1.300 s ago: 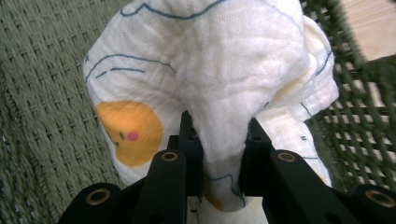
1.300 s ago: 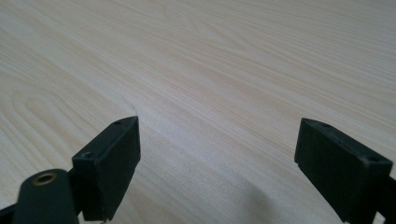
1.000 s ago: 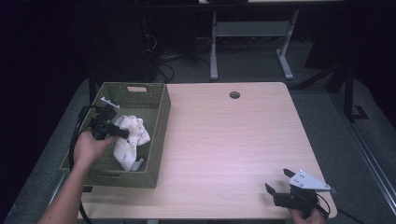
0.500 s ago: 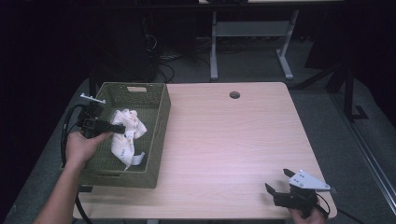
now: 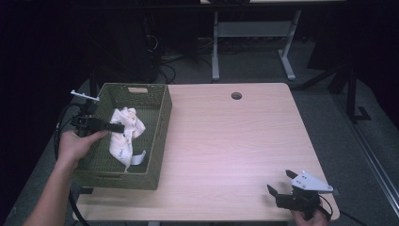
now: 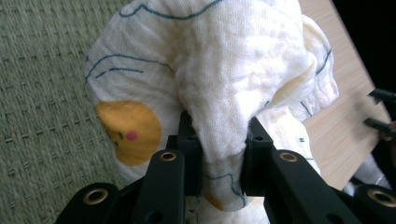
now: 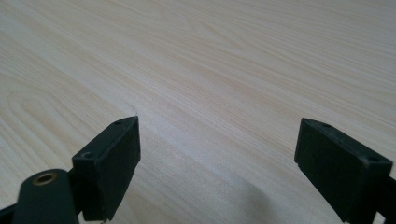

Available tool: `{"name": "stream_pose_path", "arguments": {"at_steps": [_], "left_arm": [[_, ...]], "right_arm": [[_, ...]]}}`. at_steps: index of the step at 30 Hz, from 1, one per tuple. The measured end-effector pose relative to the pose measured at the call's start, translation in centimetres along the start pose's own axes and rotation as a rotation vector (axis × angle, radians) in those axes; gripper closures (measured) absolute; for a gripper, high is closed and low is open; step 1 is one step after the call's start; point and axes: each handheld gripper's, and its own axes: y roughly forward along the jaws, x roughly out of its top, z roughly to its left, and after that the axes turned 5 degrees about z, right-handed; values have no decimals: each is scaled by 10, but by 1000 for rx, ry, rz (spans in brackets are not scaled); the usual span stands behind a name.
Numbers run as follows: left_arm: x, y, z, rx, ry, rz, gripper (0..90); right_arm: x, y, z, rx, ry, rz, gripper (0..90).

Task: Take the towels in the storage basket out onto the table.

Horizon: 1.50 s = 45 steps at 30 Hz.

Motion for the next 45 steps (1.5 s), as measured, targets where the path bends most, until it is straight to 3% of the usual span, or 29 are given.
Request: {"name": "stream_pose_path", "arguments": {"at_steps": [6,13,17,30,45], "left_arm": [[0,-11,3,-92,-34,-50,735],[0,-13,2,-137,-59,-51,732],[1,-15,0,-185,-66,-71,732],[10,-18,-17,-291,-39,-89,728],[21,-4,-46,-351,24,-65,728]], "right_arm": [[0,0,-1,0,-4,-1,139],[0,0,-1,1,-4,-1,139],[0,0,-1,-1,-3,-3,139],[0,-1,-1,1,-1,-5,139],[0,-1,-2,0,-2,-9,139]]}}
